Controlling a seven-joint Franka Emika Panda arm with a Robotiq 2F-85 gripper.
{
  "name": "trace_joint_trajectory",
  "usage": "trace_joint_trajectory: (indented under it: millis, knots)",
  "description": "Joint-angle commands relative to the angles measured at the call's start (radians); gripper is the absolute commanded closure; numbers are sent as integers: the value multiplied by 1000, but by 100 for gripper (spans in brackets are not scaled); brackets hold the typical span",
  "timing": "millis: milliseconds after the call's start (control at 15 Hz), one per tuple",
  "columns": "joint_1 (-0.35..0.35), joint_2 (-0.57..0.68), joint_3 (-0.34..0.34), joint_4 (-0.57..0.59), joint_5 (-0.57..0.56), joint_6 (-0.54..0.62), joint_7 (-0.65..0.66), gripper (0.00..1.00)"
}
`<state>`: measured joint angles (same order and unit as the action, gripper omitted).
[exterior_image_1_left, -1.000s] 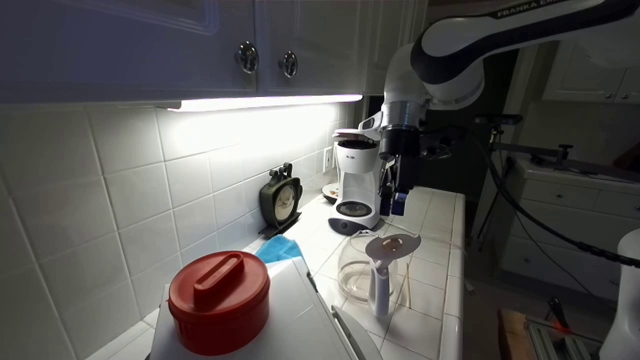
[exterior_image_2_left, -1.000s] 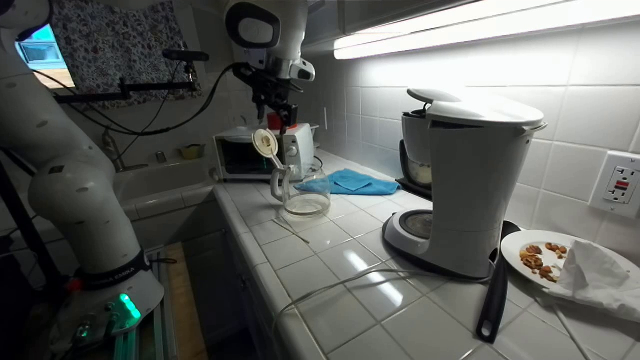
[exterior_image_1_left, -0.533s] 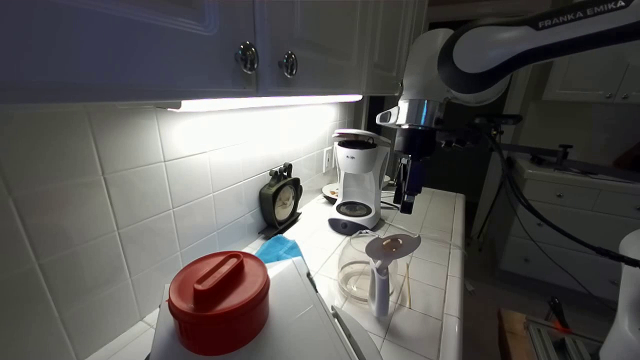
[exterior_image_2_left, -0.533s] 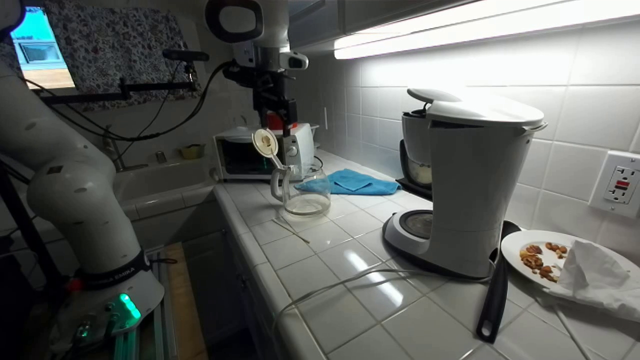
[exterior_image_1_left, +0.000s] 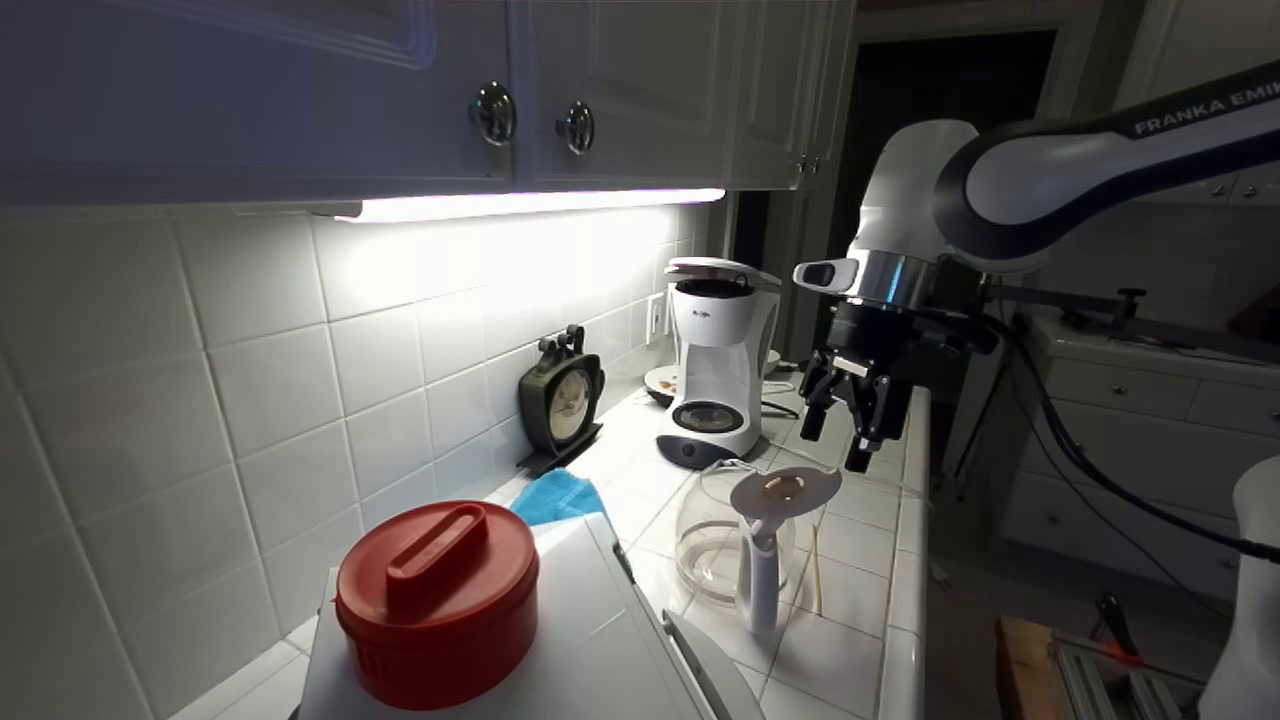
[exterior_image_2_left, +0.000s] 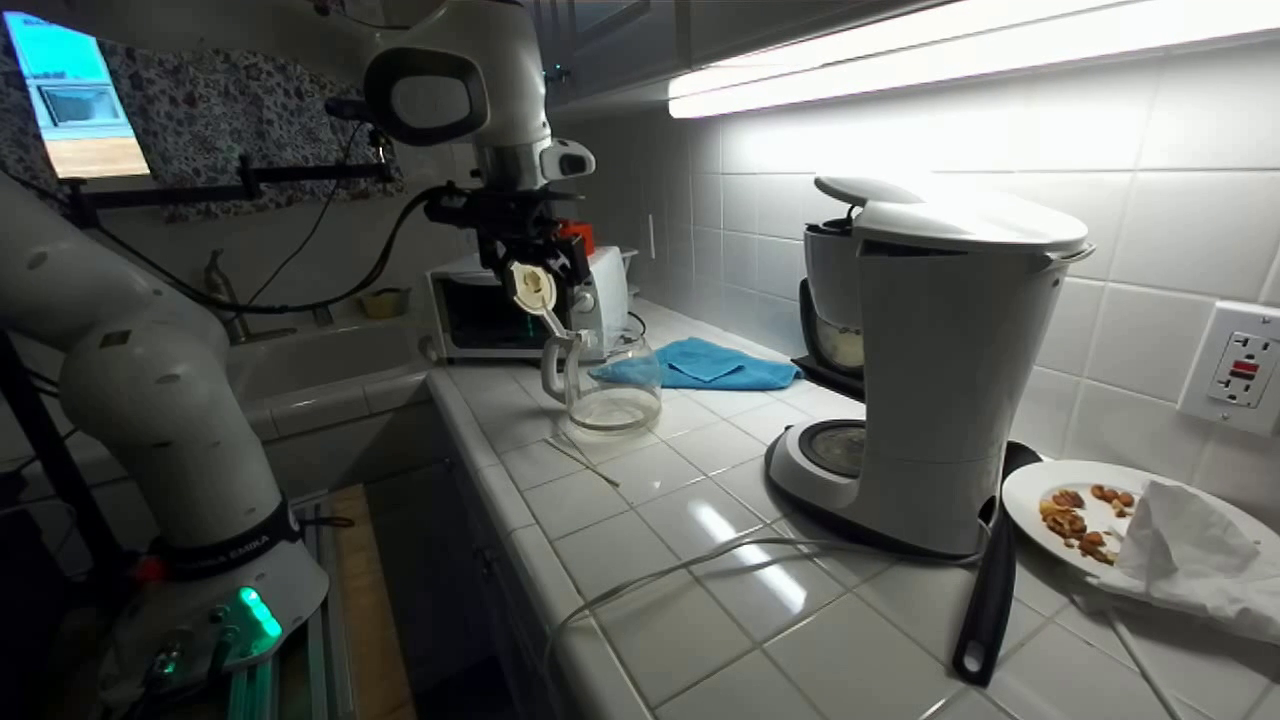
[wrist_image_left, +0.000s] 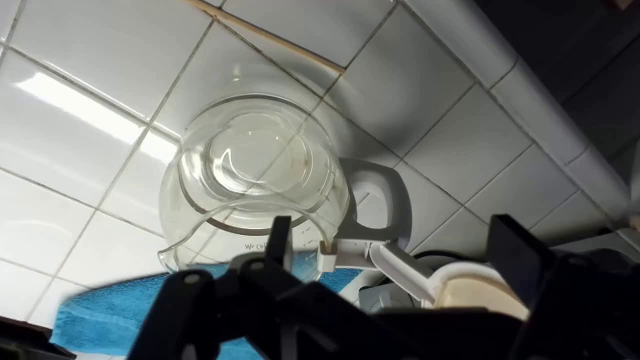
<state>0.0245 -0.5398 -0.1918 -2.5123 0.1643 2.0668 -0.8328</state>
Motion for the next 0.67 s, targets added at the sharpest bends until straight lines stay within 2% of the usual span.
trace_joint_trajectory:
  millis: [0,467,533,600]
  knots:
    - [5,-48,-33,-85,-47,24,-163,0]
    - [-11,19,-6,-150,-219,101,-305,0]
    - [-12,29,-2,-157,-231,117,-304,0]
    - [-8,11,-11,-138,-186,77,-279,0]
